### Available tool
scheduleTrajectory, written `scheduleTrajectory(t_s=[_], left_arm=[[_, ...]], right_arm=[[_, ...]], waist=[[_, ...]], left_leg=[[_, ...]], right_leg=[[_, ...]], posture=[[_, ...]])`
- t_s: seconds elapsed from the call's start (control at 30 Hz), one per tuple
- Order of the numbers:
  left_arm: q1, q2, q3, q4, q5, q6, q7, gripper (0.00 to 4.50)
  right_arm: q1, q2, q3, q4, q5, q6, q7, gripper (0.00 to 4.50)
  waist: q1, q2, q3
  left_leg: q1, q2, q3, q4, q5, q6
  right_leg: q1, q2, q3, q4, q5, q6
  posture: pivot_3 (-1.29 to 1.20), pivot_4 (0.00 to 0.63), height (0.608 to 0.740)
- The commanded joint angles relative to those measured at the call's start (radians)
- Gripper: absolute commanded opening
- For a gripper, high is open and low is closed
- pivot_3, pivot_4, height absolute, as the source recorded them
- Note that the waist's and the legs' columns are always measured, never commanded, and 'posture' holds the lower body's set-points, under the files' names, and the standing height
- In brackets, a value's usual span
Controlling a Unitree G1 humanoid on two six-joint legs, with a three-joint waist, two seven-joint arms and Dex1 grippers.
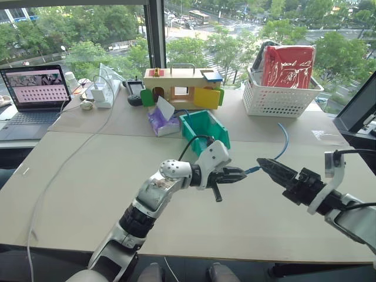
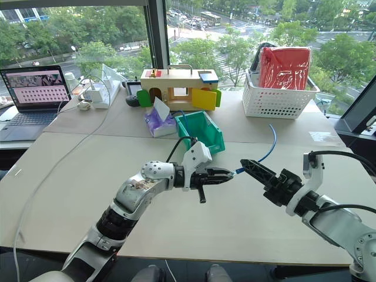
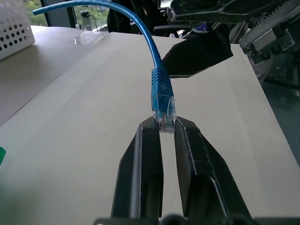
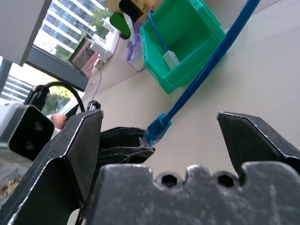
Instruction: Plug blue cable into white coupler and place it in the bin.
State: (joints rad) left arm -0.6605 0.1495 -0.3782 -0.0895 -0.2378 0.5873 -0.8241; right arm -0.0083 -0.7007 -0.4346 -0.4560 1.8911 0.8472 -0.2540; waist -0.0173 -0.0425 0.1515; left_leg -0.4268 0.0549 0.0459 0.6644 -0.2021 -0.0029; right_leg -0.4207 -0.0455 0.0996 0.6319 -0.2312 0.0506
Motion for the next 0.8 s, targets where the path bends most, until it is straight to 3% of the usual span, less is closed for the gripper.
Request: scheduleTrajectory(t_s=[0.03,0.4,0.57,0.8], left_arm=[[-0.001,-0.007,0.007,-0.048,-0.027,0.016,0.002,0.02],[-0.002,-0.002,0.007,-0.051,-0.037,0.033,0.009,0.02],[0.001,0.001,0.011,-0.052,-0.042,0.037,0.011,0.0],[-0.003,0.009,0.013,-0.037,-0.043,0.029,0.016,0.0]], right_arm=[[-0.023,0.028,0.029,-0.009,0.018,-0.071,-0.026,4.5],[-0.016,0.061,0.089,-0.035,0.014,-0.129,-0.041,4.5],[-0.002,0.061,0.096,-0.049,0.023,-0.141,-0.042,3.2],[0.002,0.054,0.1,-0.051,0.033,-0.141,-0.034,0.66]], waist=[[0.0,0.0,0.0],[0.0,0.001,-0.001],[0.0,0.001,-0.001],[0.001,0.001,-0.001]], left_leg=[[0.0,0.0,0.0,0.0,0.0,0.0],[-0.001,0.0,-0.001,0.0,0.0,0.0],[-0.001,0.0,-0.001,0.0,0.0,0.0],[-0.001,0.0,-0.001,0.0,0.0,0.0]], right_leg=[[0.0,0.0,0.0,0.0,0.0,0.0],[0.0,0.0,0.0,0.0,0.0,-0.001],[0.0,0.0,0.0,0.0,0.001,-0.001],[0.0,0.0,0.0,0.0,0.001,-0.002]], posture=[[0.0,0.15,0.719],[0.0,0.15,0.719],[0.0,0.15,0.719],[0.0,0.15,0.719]])
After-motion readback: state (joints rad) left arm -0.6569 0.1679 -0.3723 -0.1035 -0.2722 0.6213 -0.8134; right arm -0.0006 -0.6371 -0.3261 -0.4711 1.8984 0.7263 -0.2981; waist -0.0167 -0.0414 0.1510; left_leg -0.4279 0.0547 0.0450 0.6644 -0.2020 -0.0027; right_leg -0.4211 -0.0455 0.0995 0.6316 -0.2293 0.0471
